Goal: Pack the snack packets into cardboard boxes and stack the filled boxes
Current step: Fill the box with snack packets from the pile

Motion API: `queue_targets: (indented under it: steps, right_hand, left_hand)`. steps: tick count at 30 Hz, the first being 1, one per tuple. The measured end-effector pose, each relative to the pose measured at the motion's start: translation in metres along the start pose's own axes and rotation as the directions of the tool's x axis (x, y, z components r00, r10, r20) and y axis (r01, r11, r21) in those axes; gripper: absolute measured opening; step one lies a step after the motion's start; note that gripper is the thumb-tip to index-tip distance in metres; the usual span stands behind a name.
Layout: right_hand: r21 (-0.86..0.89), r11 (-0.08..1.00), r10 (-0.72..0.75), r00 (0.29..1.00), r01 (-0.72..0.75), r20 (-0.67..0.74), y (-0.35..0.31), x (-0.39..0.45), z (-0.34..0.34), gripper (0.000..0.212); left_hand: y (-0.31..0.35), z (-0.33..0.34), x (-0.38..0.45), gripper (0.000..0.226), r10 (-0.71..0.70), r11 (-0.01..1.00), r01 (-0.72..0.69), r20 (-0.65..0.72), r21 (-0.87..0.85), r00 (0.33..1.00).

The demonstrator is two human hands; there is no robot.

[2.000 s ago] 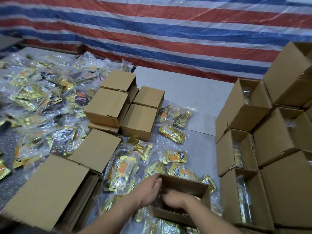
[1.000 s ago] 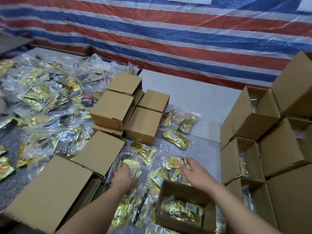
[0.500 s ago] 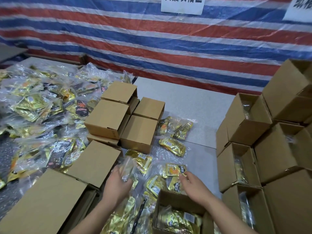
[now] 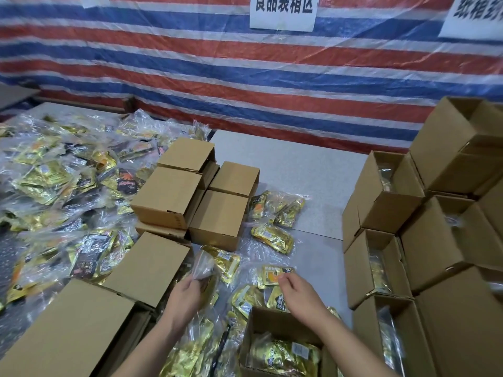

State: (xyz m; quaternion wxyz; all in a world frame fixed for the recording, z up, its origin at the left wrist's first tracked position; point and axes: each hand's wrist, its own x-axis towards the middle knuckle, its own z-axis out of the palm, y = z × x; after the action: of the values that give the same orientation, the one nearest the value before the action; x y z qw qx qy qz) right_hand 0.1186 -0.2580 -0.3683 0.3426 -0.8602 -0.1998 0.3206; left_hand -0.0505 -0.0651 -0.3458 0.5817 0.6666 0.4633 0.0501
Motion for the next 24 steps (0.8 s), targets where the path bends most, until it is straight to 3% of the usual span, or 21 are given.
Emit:
queue_targets:
  steps: [3, 6, 9, 11, 13, 16, 18, 20, 24]
  right_hand:
    - [0.089, 0.996, -0.019, 1.000, 0.019, -0.002, -0.025, -0.007, -0.001, 0.020]
    - [0.317, 0.948, 0.010, 0.997, -0.036, 0.081, -0.054, -0.014, 0.002, 0.020]
    - [0.587, 0.800, -0.003, 0.977, -0.125, 0.212, -0.081, -0.023, 0.003, 0.062]
    - [0.708, 0.698, -0.082, 0.971, -0.105, 0.225, -0.101, -0.030, -0.002, 0.077]
    - [0.796, 0.598, -0.090, 0.979, -0.094, 0.184, -0.117, -0.035, -0.012, 0.081]
    - [0.900, 0.423, -0.103, 0.981, -0.105, 0.162, -0.125, -0.040, -0.026, 0.071]
    - [0.938, 0.328, -0.130, 0.978, -0.111, 0.161, -0.125, -0.042, -0.037, 0.061]
    - [0.963, 0.246, -0.163, 0.974, -0.113, 0.156, -0.123, -0.045, -0.045, 0.055]
    - [0.985, 0.151, -0.240, 0.964, -0.082, 0.117, -0.122, -0.053, -0.062, 0.056]
  left_hand:
    - [0.029, -0.005, -0.016, 0.031, 0.045, 0.996, -0.045, 0.008, -0.079, 0.999]
    - [0.064, -0.007, -0.029, 0.028, 0.095, 0.980, -0.082, 0.069, -0.181, 0.993]
    - [0.100, -0.005, -0.038, 0.030, 0.183, 0.947, -0.149, 0.094, -0.285, 0.979]
    - [0.120, -0.001, -0.041, 0.033, 0.200, 0.909, -0.142, 0.110, -0.392, 0.974]
    - [0.137, 0.006, -0.043, 0.033, 0.187, 0.848, -0.083, 0.148, -0.523, 0.971]
    - [0.154, 0.016, -0.042, 0.032, 0.248, 0.787, -0.087, 0.185, -0.611, 0.951]
    - [0.160, 0.027, -0.043, 0.028, 0.321, 0.799, -0.166, 0.176, -0.578, 0.931]
    - [0.161, 0.038, -0.044, 0.026, 0.414, 0.843, -0.349, 0.080, -0.409, 0.907]
    - [0.169, 0.060, -0.050, 0.024, 0.586, 0.792, -0.588, -0.067, -0.164, 0.808]
